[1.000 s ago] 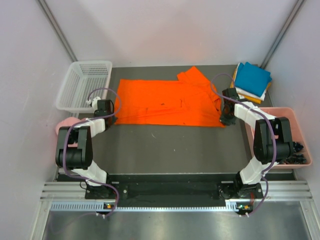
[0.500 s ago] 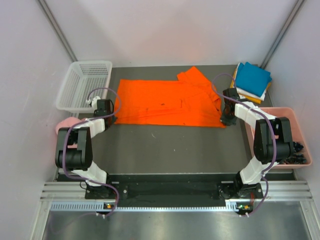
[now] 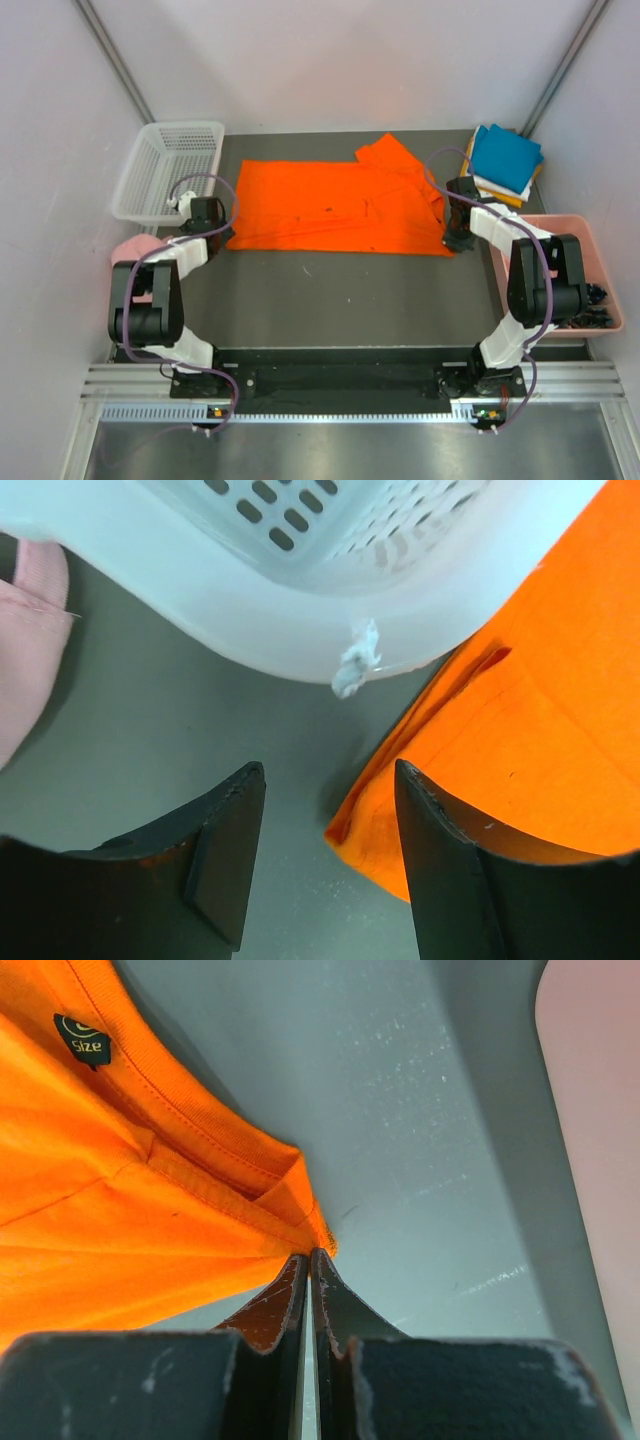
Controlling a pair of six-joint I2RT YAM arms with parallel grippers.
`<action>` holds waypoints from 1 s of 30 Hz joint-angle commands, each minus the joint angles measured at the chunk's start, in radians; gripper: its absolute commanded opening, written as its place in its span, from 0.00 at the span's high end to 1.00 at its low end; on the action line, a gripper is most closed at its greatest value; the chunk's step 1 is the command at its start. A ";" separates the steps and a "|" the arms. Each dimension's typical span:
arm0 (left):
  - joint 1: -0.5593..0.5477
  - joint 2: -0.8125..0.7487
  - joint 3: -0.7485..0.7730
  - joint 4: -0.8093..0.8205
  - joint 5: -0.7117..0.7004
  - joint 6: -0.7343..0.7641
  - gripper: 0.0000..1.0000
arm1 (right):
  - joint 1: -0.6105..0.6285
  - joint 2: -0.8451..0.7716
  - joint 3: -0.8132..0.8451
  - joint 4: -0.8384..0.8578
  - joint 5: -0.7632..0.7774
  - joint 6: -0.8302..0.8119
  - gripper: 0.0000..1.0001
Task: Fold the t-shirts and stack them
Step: Fold the flattened tshirt in 1/3 of the way
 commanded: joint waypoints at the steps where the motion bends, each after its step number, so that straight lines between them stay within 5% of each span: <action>1: 0.006 -0.061 0.002 0.029 -0.032 -0.010 0.40 | -0.016 -0.031 0.011 -0.023 0.037 -0.001 1.00; 9: 0.006 -0.057 0.023 0.140 0.033 -0.031 0.39 | -0.016 -0.051 0.005 -0.023 0.023 -0.007 1.00; 14: 0.006 0.029 0.115 0.173 0.111 -0.019 0.39 | -0.016 -0.069 -0.009 -0.014 0.014 -0.006 0.84; 20: 0.005 0.109 0.167 0.215 0.178 0.002 0.40 | -0.016 -0.066 -0.011 -0.012 0.010 -0.009 0.50; 30: 0.003 0.179 0.192 0.244 0.274 0.030 0.50 | -0.017 -0.072 -0.014 -0.014 0.016 -0.010 0.49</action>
